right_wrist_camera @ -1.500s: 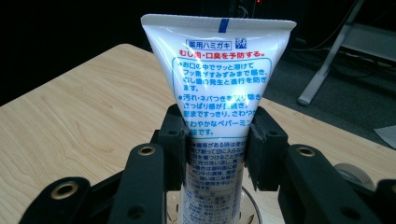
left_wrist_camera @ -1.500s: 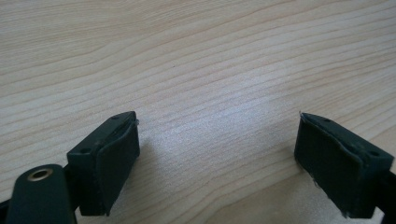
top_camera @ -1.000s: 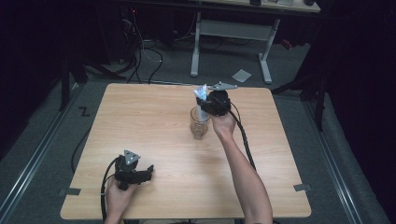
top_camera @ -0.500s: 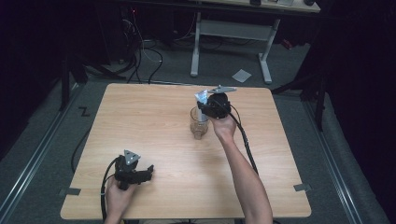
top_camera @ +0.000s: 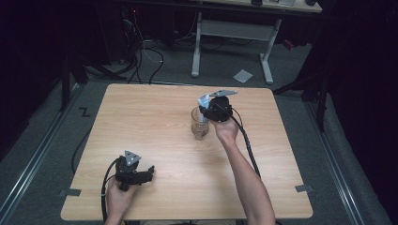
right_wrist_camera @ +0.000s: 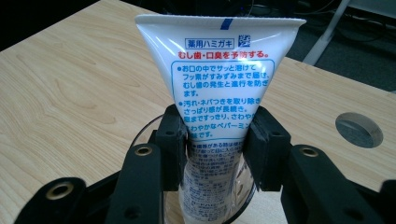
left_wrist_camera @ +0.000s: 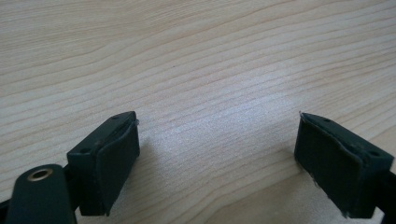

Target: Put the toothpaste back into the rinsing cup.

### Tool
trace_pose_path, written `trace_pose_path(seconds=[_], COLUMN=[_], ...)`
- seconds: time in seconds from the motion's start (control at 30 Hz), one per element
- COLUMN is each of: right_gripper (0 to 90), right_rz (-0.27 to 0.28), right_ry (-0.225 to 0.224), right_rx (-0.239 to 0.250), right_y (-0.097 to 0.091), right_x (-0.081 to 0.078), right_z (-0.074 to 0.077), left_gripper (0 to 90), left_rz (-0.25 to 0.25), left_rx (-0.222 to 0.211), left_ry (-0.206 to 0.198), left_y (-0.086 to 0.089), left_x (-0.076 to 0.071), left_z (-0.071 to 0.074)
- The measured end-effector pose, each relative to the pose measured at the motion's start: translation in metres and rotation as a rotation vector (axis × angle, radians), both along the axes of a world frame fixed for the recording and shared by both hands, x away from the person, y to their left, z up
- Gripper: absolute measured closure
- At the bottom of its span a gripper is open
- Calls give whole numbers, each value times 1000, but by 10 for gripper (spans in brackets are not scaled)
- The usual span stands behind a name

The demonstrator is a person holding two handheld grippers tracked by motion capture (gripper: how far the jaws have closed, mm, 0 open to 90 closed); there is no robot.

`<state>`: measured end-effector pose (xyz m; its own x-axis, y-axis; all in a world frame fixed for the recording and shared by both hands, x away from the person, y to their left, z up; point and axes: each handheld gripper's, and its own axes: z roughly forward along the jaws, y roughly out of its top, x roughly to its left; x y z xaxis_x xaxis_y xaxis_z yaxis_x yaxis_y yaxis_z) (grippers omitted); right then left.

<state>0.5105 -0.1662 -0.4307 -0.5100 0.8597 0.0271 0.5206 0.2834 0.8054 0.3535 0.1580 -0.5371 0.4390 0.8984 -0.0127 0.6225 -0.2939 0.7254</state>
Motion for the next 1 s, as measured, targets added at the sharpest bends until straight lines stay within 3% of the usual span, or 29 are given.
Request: trace_pose_path(seconds=[0.6,1.0], right_gripper=[578,499], right_rz=[5,1], right_ry=[47,27], right_rx=[-9,29], right_y=[-1,-10], right_x=[1,-5], right_z=[-10,-9], left_gripper=[142,142], left_rz=[0,0], left_rx=[0,-1], left_ry=[1,0], left_y=[0,0], left_x=[0,0], left_z=[0,0])
